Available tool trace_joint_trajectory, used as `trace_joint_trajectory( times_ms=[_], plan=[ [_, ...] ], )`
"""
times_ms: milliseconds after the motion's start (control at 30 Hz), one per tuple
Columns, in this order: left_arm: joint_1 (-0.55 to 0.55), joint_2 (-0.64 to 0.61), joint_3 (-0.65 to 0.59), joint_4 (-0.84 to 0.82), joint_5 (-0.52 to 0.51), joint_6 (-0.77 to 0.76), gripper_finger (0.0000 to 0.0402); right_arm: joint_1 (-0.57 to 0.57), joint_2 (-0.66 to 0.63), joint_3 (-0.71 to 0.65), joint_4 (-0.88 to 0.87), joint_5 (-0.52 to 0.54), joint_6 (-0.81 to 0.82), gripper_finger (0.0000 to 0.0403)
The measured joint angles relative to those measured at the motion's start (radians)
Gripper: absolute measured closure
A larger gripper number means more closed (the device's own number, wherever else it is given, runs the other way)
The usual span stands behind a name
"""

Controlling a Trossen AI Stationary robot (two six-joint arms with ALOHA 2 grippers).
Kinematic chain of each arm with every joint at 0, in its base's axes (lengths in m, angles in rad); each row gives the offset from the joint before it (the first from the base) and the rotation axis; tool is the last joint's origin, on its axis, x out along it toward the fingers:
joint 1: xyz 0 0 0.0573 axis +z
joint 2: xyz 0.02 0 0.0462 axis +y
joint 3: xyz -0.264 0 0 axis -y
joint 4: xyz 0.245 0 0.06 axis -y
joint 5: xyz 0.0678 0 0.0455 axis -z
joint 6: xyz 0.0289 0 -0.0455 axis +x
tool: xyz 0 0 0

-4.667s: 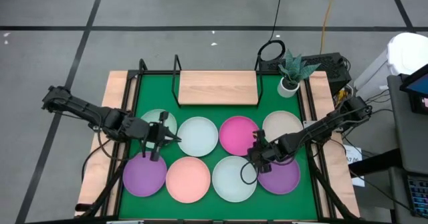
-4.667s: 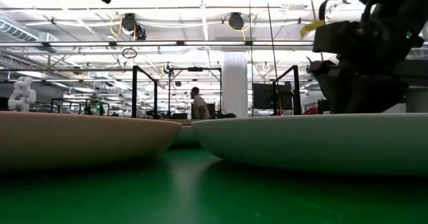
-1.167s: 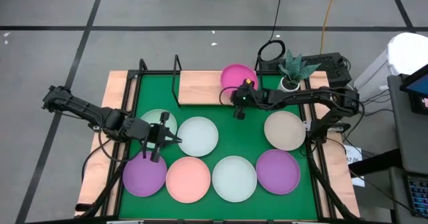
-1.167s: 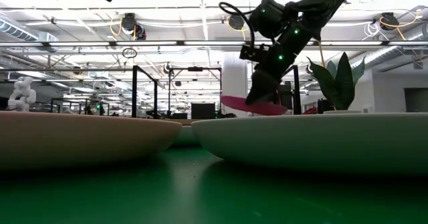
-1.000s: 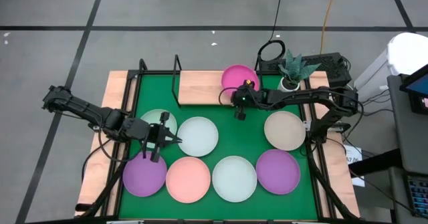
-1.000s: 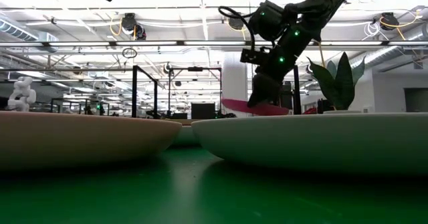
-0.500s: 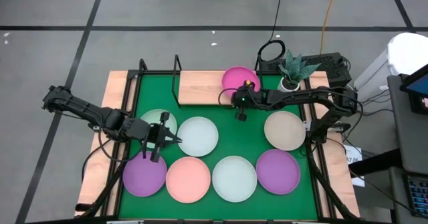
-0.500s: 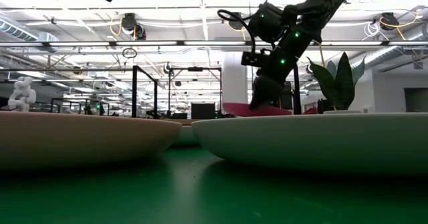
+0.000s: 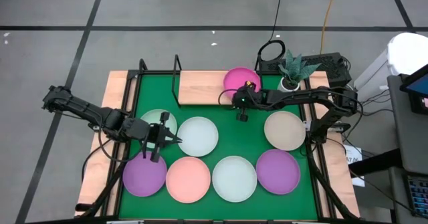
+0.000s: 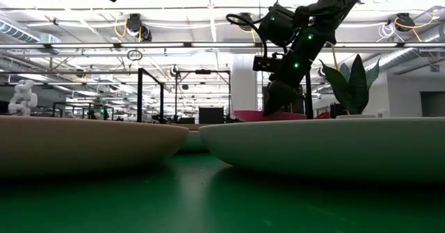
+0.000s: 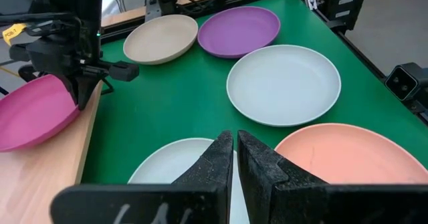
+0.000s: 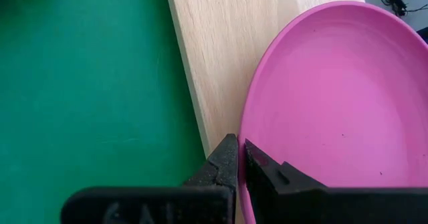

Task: Place and stack plates onto a shelf
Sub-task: Put the pink plate on the shelf, then put the top gray plate on the shelf

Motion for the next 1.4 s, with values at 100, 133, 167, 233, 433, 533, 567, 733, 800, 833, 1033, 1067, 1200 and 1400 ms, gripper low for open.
trace_joint_trajectory(
  times_ms=[100, 133, 167, 233, 433, 533, 567, 733, 800, 833, 1033, 1067, 1200, 1400],
  plan=[
    [0.000, 0.000, 0.000, 0.000, 0.000, 0.000, 0.0373, 0.000, 0.000, 0.000, 0.001, 0.001, 0.000, 0.0390],
    [0.000, 0.000, 0.000, 0.000, 0.000, 0.000, 0.0373, 0.000, 0.000, 0.000, 0.001, 0.001, 0.001, 0.0385],
    [0.000, 0.000, 0.000, 0.000, 0.000, 0.000, 0.0373, 0.000, 0.000, 0.000, 0.001, 0.001, 0.001, 0.0377],
    [0.000, 0.000, 0.000, 0.000, 0.000, 0.000, 0.0373, 0.000, 0.000, 0.000, 0.002, 0.002, 0.001, 0.0360],
    [0.000, 0.000, 0.000, 0.000, 0.000, 0.000, 0.0373, 0.001, -0.002, 0.000, 0.003, 0.002, 0.001, 0.0307],
    [0.000, 0.000, 0.000, 0.000, 0.000, -0.006, 0.0373, 0.013, -0.025, 0.000, 0.010, 0.001, 0.001, 0.0287],
    [0.000, 0.000, 0.000, -0.001, 0.000, -0.008, 0.0373, 0.019, -0.040, 0.000, 0.014, 0.001, 0.000, 0.0282],
    [0.000, 0.000, 0.000, -0.002, 0.000, -0.009, 0.0373, 0.052, -0.123, 0.000, 0.034, -0.001, -0.004, 0.0269],
    [0.000, 0.000, 0.000, -0.002, 0.000, -0.005, 0.0373, 0.069, -0.162, 0.000, 0.038, -0.001, 0.022, 0.0268],
    [0.000, 0.002, 0.000, -0.002, 0.000, -0.004, 0.0373, 0.078, -0.181, 0.000, 0.037, -0.002, 0.043, 0.0269],
    [0.000, 0.058, 0.000, -0.017, 0.000, -0.005, 0.0373, 0.158, -0.297, 0.001, -0.010, -0.083, 0.080, 0.0272],
    [0.000, 0.077, 0.000, -0.025, 0.000, -0.007, 0.0373, 0.175, -0.313, 0.001, -0.026, -0.083, 0.080, 0.0272],
    [-0.003, 0.176, 0.000, -0.026, 0.003, -0.011, 0.0369, 0.237, -0.364, 0.001, -0.059, -0.082, 0.081, 0.0272],
    [-0.015, 0.312, 0.000, -0.018, 0.039, 0.019, 0.0306, 0.291, -0.382, 0.001, -0.064, -0.082, 0.069, 0.0272]
  ],
)
